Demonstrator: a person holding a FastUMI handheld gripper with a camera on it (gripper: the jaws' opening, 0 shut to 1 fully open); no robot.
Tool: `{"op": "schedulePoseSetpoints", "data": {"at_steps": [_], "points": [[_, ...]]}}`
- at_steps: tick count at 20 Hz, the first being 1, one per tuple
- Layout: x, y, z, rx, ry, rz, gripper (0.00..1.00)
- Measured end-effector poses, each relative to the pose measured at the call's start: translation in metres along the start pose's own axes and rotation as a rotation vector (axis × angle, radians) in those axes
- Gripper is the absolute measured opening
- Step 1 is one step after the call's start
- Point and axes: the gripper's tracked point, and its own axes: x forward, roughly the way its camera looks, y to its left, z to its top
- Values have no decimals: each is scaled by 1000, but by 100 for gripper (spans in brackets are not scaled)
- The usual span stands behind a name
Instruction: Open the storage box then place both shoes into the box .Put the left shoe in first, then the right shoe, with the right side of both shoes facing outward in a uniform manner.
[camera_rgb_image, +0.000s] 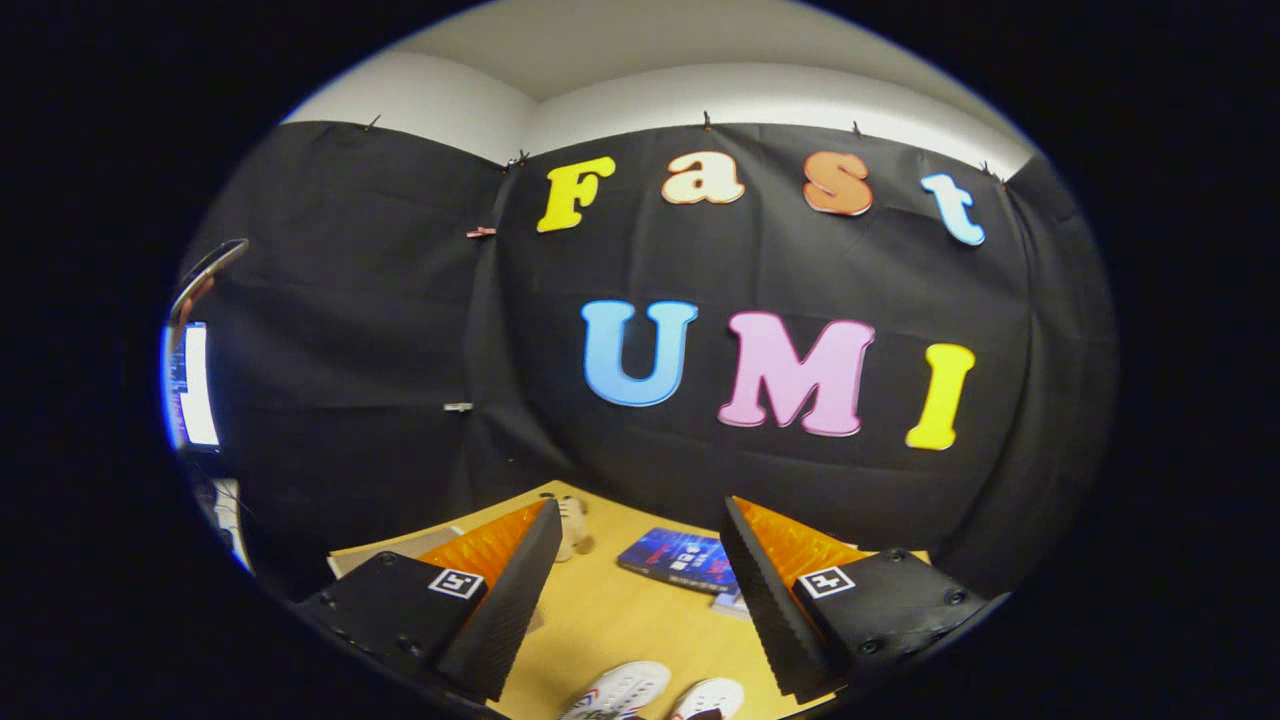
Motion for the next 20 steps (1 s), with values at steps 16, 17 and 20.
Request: {"op": "schedulePoseSetpoints", "data": {"at_steps": [16, 17, 20], "points": [[43, 143, -205, 1026, 559, 561, 98], [45, 151, -216, 1060, 586, 581, 98], [51, 167, -248, 1148, 666, 612, 98]]}}
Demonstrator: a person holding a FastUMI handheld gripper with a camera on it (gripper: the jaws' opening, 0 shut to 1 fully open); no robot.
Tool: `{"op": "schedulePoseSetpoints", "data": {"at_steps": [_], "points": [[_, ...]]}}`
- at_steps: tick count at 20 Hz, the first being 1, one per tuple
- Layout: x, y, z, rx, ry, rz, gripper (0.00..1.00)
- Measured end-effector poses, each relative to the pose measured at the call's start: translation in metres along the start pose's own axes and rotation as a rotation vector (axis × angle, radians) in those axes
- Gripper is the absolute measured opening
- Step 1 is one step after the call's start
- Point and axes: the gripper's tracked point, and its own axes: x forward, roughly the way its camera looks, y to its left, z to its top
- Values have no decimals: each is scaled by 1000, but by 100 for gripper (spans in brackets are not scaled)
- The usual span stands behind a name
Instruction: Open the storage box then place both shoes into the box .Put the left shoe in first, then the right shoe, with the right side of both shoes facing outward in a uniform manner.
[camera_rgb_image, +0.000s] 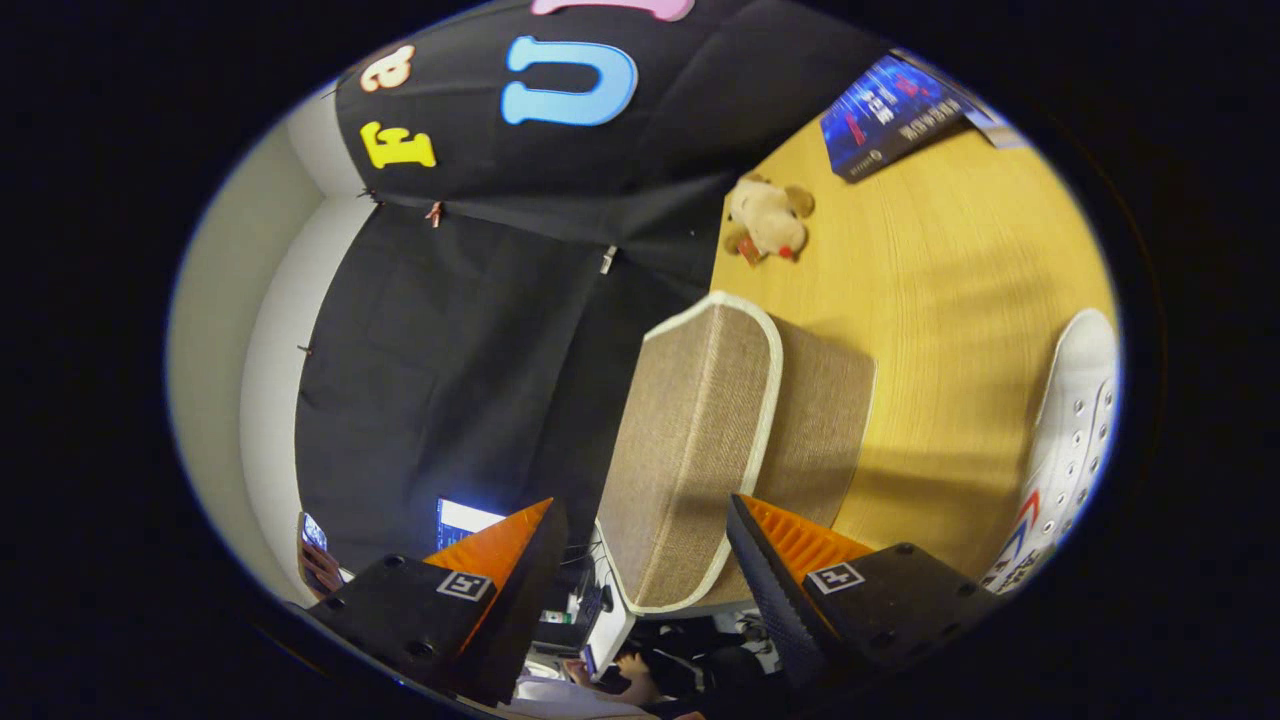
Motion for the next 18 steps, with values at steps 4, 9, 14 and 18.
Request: {"op": "schedulePoseSetpoints", "data": {"at_steps": [4, 9, 14, 18], "points": [[18, -24, -5, 124, 30, 46, 98], [29, -26, -1, 239, 34, 156, 96], [34, -32, -4, 331, 60, 236, 62], [28, -21, -12, 301, 57, 322, 26]]}}
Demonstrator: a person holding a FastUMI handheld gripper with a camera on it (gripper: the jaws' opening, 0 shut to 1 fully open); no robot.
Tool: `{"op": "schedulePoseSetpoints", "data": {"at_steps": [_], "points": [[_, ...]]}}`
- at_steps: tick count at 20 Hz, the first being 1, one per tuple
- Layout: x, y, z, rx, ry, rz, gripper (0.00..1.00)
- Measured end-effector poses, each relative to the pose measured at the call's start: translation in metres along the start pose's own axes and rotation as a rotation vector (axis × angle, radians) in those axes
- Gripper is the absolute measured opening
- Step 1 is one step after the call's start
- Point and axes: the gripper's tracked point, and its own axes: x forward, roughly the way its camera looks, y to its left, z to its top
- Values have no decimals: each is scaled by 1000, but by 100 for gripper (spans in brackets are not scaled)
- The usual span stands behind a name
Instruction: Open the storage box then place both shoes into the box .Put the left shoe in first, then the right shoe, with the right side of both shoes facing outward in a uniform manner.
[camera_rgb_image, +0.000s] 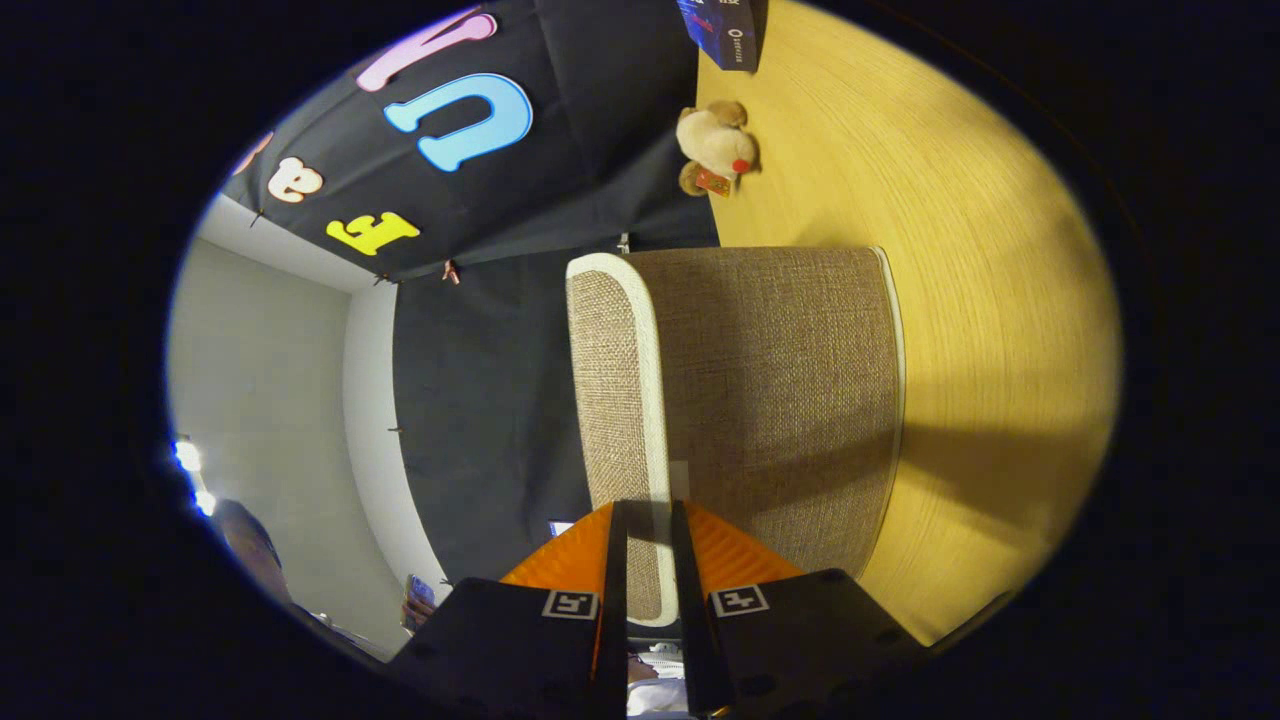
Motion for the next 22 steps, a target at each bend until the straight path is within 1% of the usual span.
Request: {"op": "schedulePoseSetpoints", "data": {"at_steps": [1, 2, 3, 4, 5, 6, 7, 11, 14, 17, 22], "points": [[3, 7, -2, 12, 6, 38, 26], [1, 16, -6, 8, 0, 57, 26], [3, 15, -10, -14, -14, 42, 26], [6, 7, 1, -22, -47, 8, 18], [4, 17, 1, -11, -55, 34, 9], [9, 26, 0, -7, -60, 58, 7], [5, 36, -1, -24, -60, 62, 5], [20, 84, -1, -65, -77, 125, 5], [41, 115, -2, -105, -79, 138, 5], [68, 137, -5, -155, -68, 116, 5], [135, 171, -1, -263, -69, 64, 5]]}}
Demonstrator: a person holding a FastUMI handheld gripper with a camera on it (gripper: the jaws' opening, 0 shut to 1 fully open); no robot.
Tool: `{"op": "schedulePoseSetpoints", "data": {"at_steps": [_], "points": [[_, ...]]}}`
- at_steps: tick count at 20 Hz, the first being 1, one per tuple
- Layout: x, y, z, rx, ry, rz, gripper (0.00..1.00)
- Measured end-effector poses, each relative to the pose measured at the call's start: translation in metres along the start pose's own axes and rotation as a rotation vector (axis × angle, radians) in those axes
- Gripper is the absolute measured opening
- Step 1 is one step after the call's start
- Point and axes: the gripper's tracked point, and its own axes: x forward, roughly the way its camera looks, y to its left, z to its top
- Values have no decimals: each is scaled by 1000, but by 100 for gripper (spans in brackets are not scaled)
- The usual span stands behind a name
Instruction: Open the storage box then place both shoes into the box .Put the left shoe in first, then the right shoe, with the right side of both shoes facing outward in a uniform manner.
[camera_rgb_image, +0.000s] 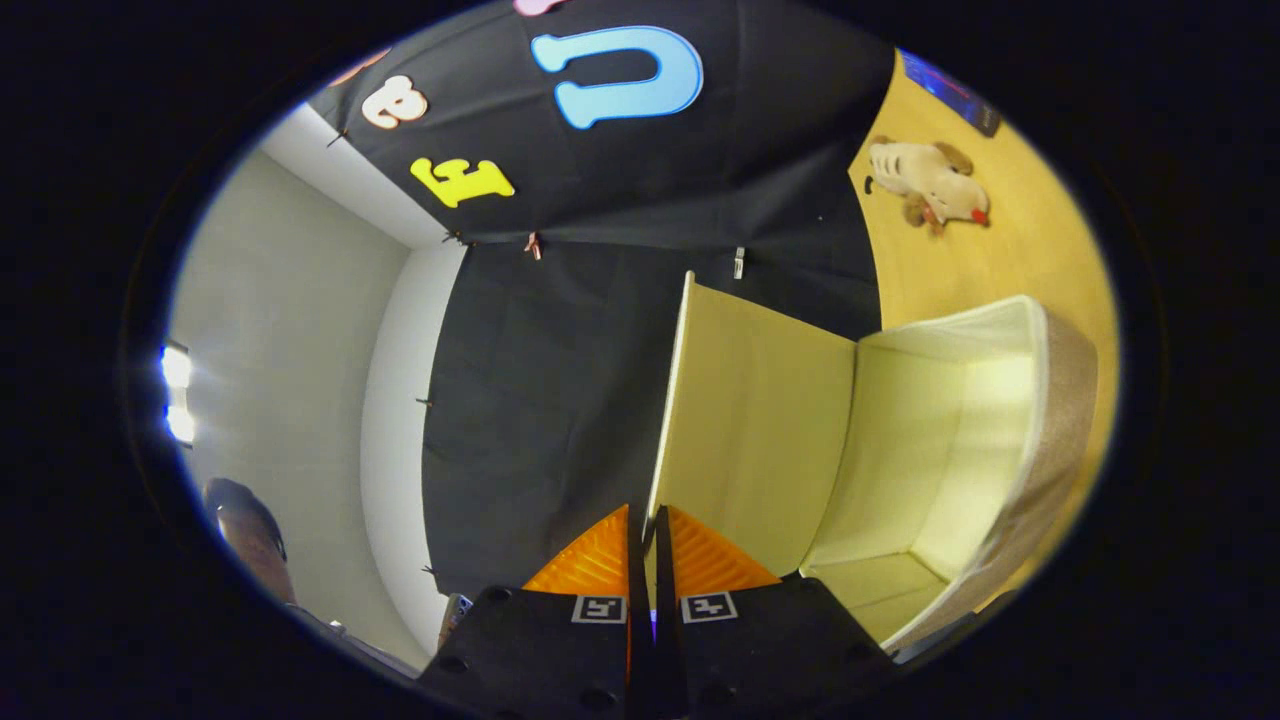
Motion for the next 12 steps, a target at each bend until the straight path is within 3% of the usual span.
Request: {"op": "schedulePoseSetpoints", "data": {"at_steps": [8, 10, 12], "points": [[93, -8, -14, -50, -15, -73, 9], [112, -19, -17, -52, -14, -100, 14], [124, -26, -21, -55, -10, -118, 28]]}}
